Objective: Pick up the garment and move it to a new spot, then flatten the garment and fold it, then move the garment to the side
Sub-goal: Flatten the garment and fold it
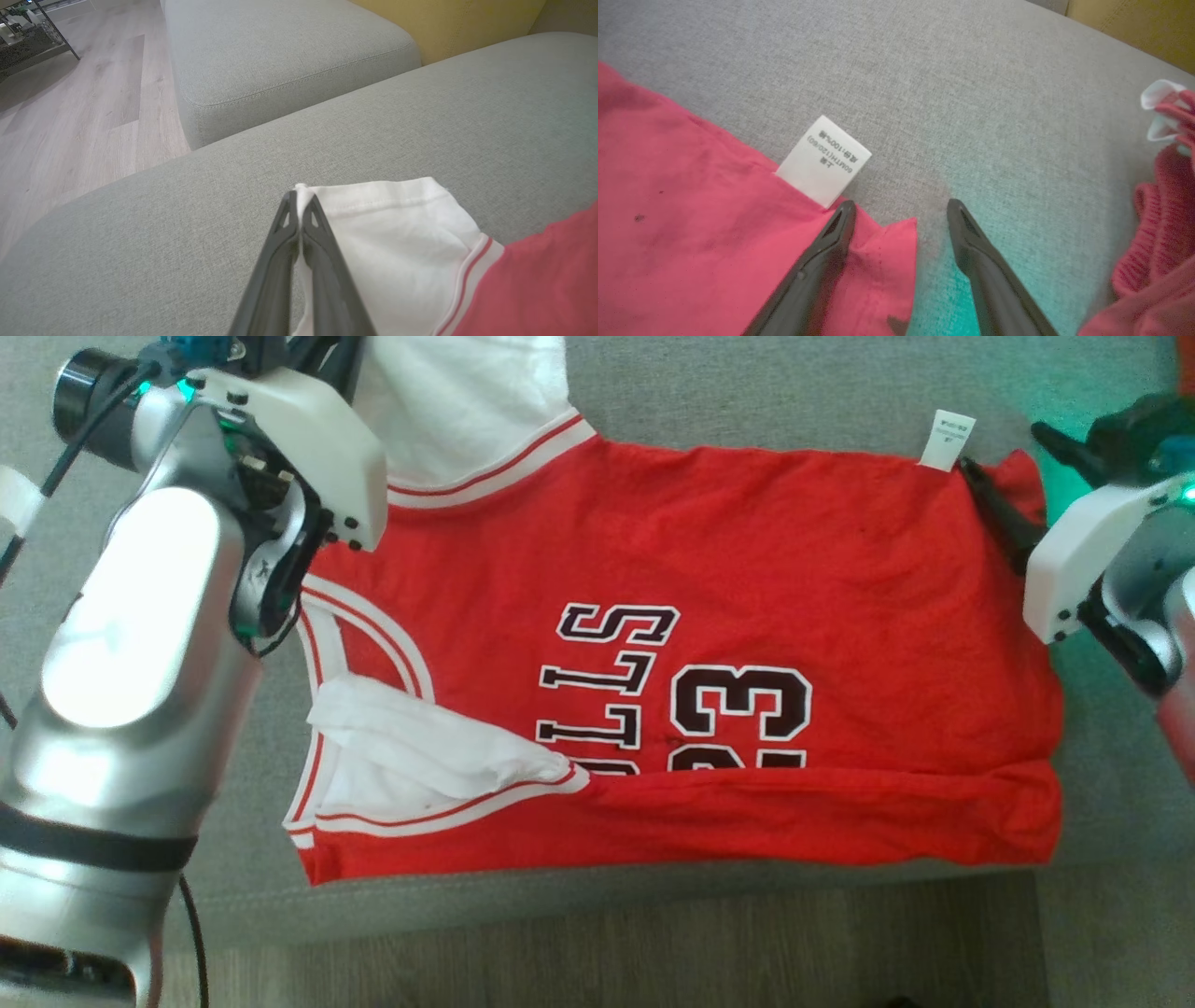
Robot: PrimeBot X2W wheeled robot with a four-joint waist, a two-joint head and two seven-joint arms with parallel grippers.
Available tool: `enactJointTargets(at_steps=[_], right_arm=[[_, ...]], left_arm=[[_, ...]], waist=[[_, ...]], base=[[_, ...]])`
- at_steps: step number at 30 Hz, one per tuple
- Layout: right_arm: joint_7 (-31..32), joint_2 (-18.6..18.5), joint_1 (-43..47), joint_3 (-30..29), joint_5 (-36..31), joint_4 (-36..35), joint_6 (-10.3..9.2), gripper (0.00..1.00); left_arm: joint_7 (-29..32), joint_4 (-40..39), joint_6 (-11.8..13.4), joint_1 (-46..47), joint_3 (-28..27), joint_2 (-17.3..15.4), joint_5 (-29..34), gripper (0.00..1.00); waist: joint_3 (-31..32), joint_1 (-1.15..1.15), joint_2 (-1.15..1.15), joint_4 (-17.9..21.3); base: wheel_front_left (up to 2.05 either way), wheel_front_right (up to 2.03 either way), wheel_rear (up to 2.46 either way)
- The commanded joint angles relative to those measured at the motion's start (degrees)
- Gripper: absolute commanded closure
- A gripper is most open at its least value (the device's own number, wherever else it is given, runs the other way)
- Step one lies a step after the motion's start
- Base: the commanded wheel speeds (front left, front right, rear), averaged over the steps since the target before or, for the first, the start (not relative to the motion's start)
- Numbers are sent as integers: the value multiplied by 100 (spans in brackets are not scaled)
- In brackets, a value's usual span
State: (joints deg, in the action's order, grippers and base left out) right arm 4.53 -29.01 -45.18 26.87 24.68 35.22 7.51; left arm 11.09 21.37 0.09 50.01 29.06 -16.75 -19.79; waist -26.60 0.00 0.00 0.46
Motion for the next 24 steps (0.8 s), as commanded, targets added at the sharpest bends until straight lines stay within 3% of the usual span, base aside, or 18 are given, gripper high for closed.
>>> enactJointTargets(at_steps=[1,2,3,4,12,24], right_arm=[[-12,-161,-36,156,83,44,-2,0],[-25,-177,-64,224,124,114,-2,0],[-26,-184,-85,301,183,177,-2,13],[-48,-196,-111,369,232,228,-2,100],[-224,-242,-260,715,587,550,-2,100],[-898,-183,-934,604,736,922,-2,100]], left_arm=[[39,-270,52,84,-167,-233,-23,100],[51,-302,62,68,-162,-237,-28,100],[61,-329,70,52,-156,-242,-33,100],[72,-353,78,32,-150,-248,-37,100],[33,-391,202,-131,-219,-327,-112,100],[-314,-265,424,8,-465,-349,-195,100]], waist=[[-17,0,0,-38],[-19,0,0,-51],[-17,0,0,-62],[-10,0,0,-70],[139,0,0,-78],[165,0,0,-159]], base=[[0,0,0],[0,0,0],[0,0,0],[0,0,0],[0,0,0],[0,0,0]])
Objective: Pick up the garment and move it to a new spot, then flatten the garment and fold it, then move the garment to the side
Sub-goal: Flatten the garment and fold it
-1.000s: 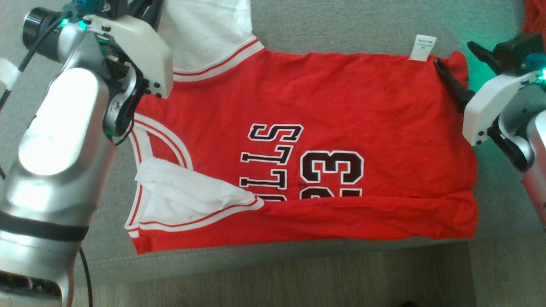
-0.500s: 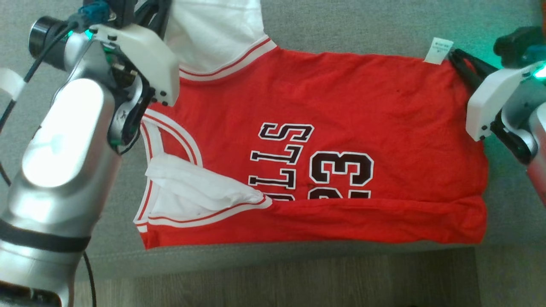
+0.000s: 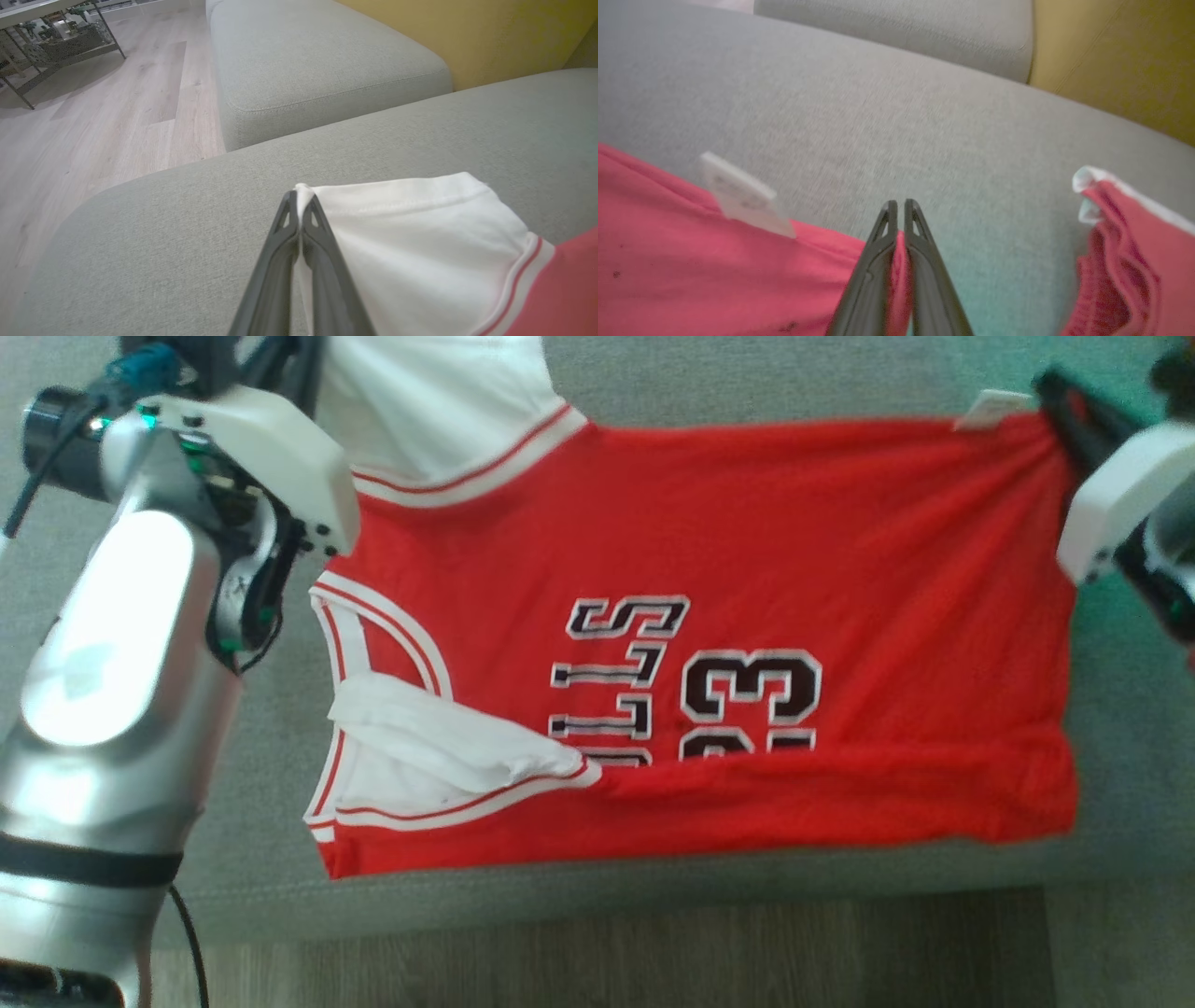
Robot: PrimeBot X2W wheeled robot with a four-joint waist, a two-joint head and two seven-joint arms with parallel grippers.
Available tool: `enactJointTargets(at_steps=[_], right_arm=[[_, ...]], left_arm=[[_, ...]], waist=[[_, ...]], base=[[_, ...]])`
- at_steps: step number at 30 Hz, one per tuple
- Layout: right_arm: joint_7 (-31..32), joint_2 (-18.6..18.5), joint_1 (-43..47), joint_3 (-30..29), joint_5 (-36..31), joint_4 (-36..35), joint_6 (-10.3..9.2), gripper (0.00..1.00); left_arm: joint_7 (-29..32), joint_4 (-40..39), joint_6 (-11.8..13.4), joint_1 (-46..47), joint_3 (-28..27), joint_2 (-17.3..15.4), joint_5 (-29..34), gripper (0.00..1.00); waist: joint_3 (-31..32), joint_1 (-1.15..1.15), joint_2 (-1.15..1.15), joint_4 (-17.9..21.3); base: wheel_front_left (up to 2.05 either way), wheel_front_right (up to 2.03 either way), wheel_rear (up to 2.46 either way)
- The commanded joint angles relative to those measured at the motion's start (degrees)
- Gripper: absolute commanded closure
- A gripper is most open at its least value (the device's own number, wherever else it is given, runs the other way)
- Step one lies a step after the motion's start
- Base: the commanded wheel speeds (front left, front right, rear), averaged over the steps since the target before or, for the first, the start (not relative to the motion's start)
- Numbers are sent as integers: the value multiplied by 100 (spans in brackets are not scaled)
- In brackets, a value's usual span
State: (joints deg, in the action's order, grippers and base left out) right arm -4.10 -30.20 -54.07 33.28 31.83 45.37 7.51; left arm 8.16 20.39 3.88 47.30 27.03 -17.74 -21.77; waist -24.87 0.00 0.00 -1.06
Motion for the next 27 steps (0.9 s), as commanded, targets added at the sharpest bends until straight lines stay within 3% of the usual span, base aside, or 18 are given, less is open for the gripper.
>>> enactJointTargets(at_steps=[1,16,22,27], right_arm=[[-116,-44,-138,-51,13,-40,-2,100],[-996,267,-1370,-200,-326,1032,-2,100],[-1072,291,-1184,-57,-265,1067,-2,100],[-1086,117,-757,-76,-167,879,-2,100]], left_arm=[[-81,-121,74,325,-292,-251,10,100],[-1194,1103,269,1474,-347,98,258,100],[-1412,1395,79,1366,-47,149,391,100],[-1578,1254,94,845,44,-3,408,100]], waist=[[-21,0,0,-22],[-266,0,0,-273],[-185,0,0,-286],[58,0,0,-294]], base=[[0,0,0],[0,0,0],[0,0,0],[0,0,0]])
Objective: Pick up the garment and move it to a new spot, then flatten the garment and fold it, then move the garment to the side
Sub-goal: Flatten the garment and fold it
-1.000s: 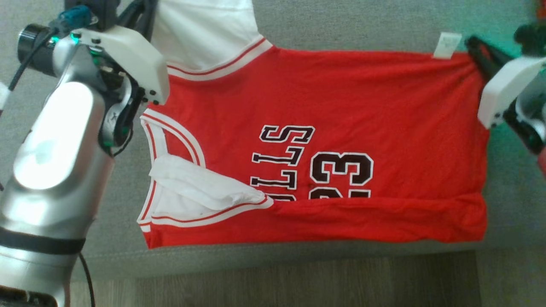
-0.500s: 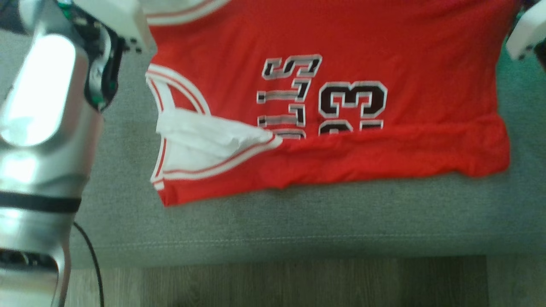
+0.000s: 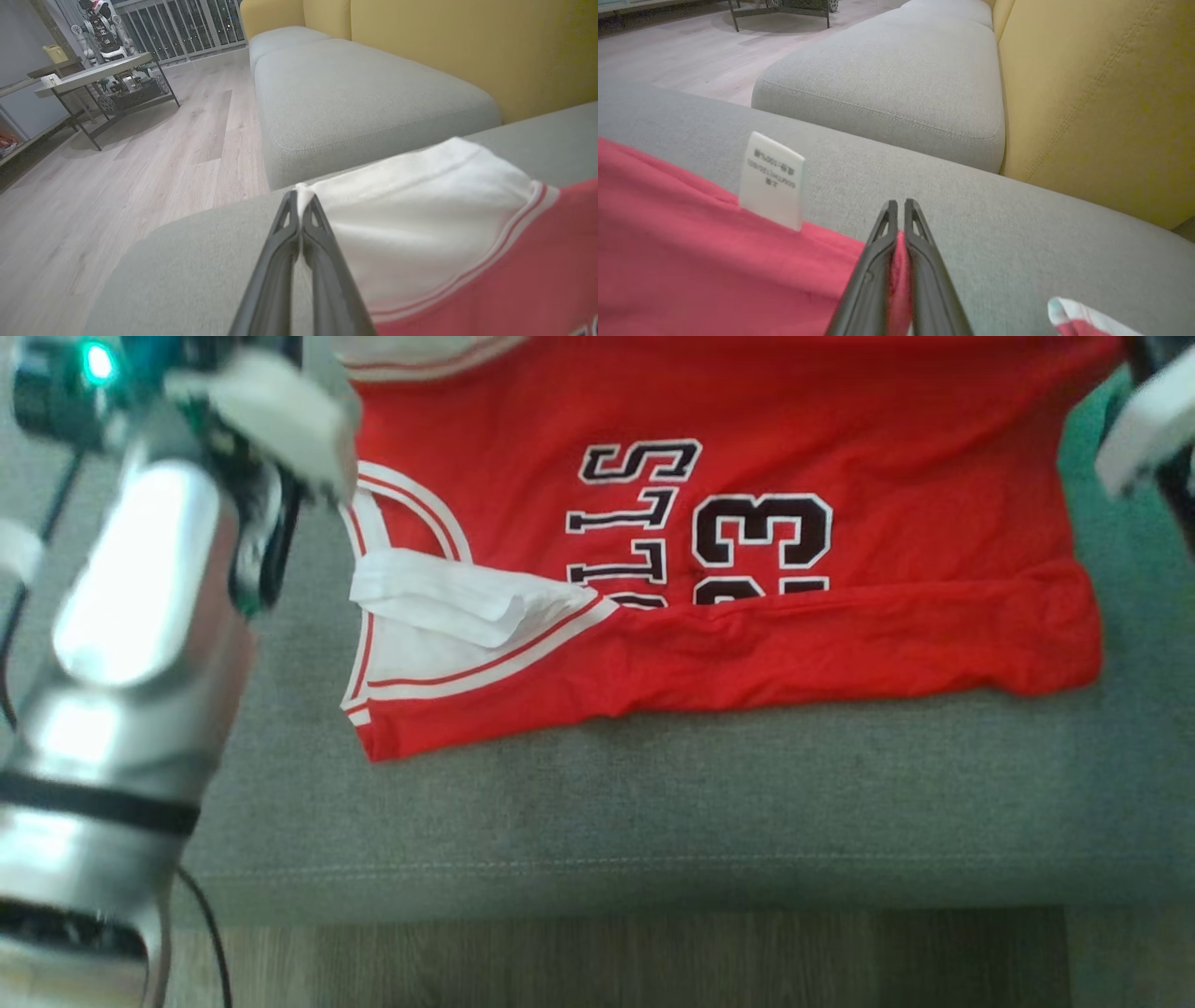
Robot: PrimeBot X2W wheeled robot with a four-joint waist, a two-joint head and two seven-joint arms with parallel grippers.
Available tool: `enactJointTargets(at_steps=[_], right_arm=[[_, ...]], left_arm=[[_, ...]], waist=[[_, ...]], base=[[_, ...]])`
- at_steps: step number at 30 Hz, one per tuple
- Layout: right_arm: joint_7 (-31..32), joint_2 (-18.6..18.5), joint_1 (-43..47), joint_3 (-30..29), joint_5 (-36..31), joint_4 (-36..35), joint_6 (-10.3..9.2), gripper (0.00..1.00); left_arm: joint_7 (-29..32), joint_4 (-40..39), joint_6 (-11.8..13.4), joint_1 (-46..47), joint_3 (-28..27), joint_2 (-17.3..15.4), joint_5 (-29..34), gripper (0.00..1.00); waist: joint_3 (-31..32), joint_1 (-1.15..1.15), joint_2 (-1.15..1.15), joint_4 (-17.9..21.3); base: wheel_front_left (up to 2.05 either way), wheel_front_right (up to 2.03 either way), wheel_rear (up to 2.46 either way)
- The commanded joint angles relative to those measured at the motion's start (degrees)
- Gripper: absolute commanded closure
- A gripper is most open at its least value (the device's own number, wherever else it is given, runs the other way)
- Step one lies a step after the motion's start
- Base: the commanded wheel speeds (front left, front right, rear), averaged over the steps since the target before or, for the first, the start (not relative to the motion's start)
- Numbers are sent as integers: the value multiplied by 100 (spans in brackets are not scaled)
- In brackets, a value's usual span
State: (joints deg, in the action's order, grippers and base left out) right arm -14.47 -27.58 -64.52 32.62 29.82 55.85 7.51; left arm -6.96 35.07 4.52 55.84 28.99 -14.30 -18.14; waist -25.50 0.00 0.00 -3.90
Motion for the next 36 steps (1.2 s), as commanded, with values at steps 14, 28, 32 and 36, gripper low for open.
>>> enactJointTargets(at_steps=[14,28,32,36], right_arm=[[-52,-301,1368,39,483,-861,-2,100],[309,-583,1878,867,1131,-969,-2,100],[406,-681,1973,1012,1316,-993,-2,100],[466,-713,2063,1103,1487,-977,-2,100]], left_arm=[[487,-1510,156,-1254,245,-1036,290,100],[1659,-2788,118,-2530,771,-1667,262,100],[1906,-3006,67,-2699,887,-1754,217,100],[2026,-3073,54,-2791,986,-1776,215,100]], waist=[[514,0,0,69],[851,0,0,-23],[890,0,0,-60],[925,0,0,-69]], base=[[0,0,0],[0,0,0],[0,0,0],[0,0,0]])
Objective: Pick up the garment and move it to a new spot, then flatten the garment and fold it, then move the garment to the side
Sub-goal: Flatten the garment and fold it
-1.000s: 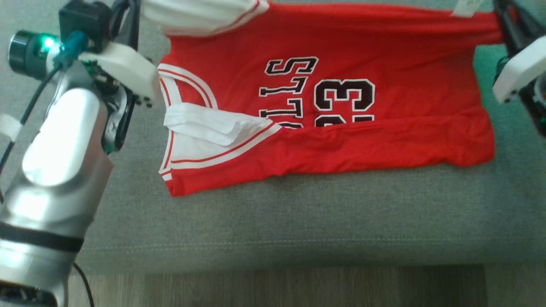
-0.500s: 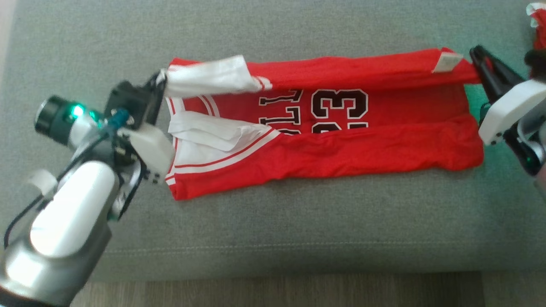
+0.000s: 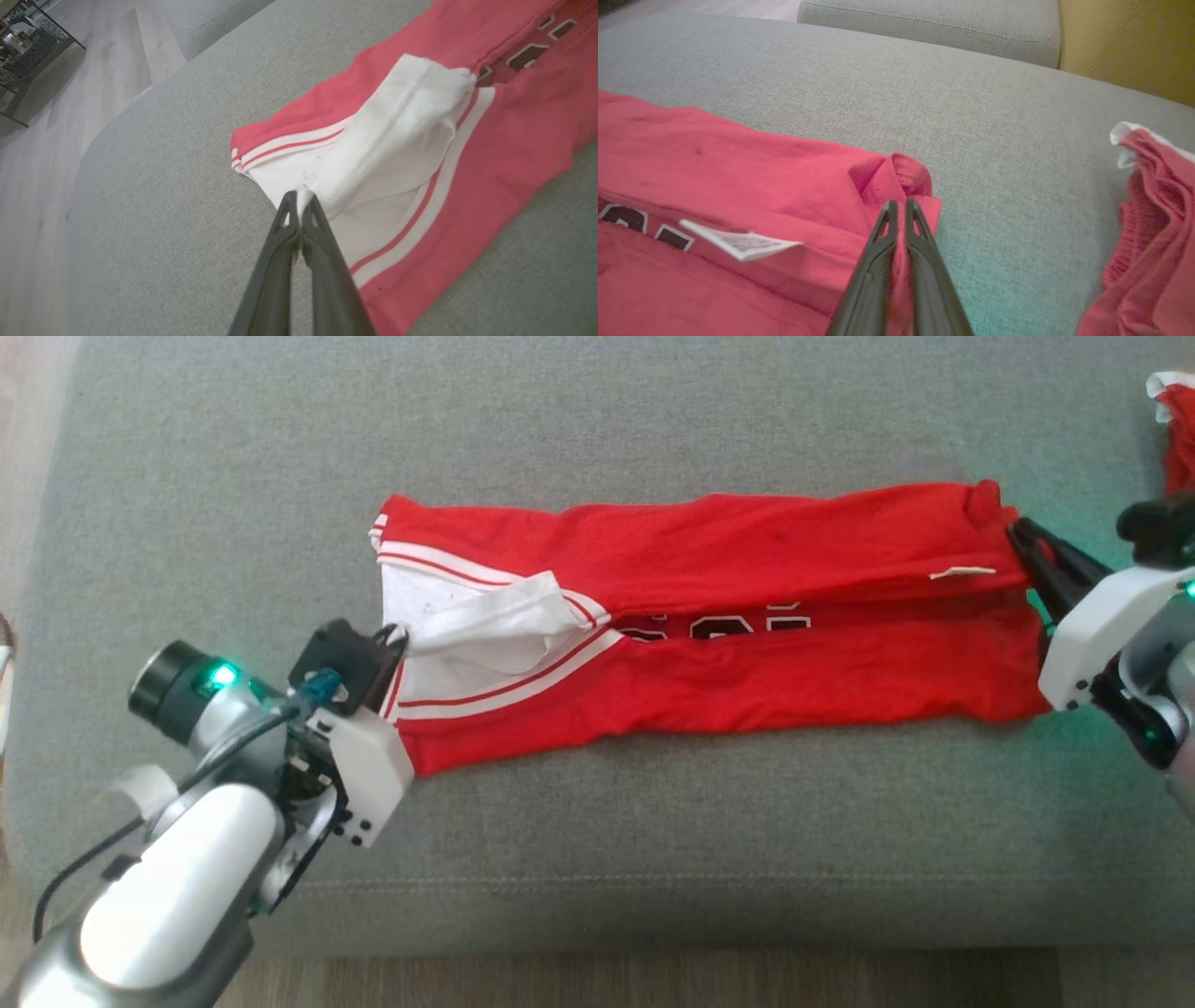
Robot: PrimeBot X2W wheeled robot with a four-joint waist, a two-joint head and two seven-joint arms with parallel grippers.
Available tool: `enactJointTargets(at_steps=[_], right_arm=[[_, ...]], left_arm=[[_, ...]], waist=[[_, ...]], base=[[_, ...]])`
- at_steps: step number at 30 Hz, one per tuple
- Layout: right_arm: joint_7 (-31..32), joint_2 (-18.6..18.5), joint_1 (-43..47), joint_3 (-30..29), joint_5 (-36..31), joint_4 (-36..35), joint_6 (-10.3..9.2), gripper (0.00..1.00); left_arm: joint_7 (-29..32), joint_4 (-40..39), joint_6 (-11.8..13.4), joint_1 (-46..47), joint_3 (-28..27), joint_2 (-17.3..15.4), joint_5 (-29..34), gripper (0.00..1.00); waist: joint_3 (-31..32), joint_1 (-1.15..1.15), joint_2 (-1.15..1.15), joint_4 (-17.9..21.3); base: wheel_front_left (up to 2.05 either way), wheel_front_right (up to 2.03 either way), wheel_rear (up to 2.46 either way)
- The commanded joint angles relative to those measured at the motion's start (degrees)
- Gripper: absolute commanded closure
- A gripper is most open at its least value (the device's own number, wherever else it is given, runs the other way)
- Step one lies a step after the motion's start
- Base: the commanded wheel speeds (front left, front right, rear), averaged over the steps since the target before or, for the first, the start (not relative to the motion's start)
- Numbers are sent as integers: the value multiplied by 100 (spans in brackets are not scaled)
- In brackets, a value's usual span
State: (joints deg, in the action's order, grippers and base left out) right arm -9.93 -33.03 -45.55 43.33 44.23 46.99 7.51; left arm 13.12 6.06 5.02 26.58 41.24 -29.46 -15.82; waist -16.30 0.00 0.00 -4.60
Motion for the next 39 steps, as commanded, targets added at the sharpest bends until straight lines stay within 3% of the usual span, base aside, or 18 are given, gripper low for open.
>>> enactJointTargets(at_steps=[1,2,7,14,19,23,29,34,39], right_arm=[[44,-174,192,45,101,-80,-2,20],[88,-184,224,81,144,-94,-2,0],[188,-255,398,8,380,-101,-2,0],[-215,-175,509,-496,362,-35,-2,0],[-468,122,624,-1172,217,-135,-2,0],[-502,418,912,-2000,-68,-539,-2,0],[-506,1204,1929,-3328,-702,-1316,-2,0],[-506,1729,2488,-4015,-1251,-1715,-2,0],[-383,2000,2609,-4385,-1647,-1870,-2,0]], left_arm=[[44,-158,38,115,-229,-260,-5,85],[57,-135,89,95,-225,-250,13,0],[20,75,197,-53,-85,-132,71,0],[-516,288,635,-208,-318,112,-29,0],[-1432,297,1233,-381,-908,468,-350,0],[-2256,260,1488,-648,-1391,843,-797,0],[-2790,188,1511,-1144,-1933,1556,-1284,0],[-2809,-32,1360,-1544,-2368,2119,-879,0],[-2811,75,1017,-1726,-2600,2357,-458,0]], waist=[[17,0,0,2],[29,0,0,-1],[172,0,0,-13],[430,0,0,21],[651,0,0,34],[787,0,0,39],[925,0,0,6],[913,0,0,-10],[844,0,0,-44]], base=[[0,0,0],[0,0,0],[0,0,0],[0,0,0],[0,0,0],[0,0,0],[0,0,0],[0,0,0],[0,0,0]])
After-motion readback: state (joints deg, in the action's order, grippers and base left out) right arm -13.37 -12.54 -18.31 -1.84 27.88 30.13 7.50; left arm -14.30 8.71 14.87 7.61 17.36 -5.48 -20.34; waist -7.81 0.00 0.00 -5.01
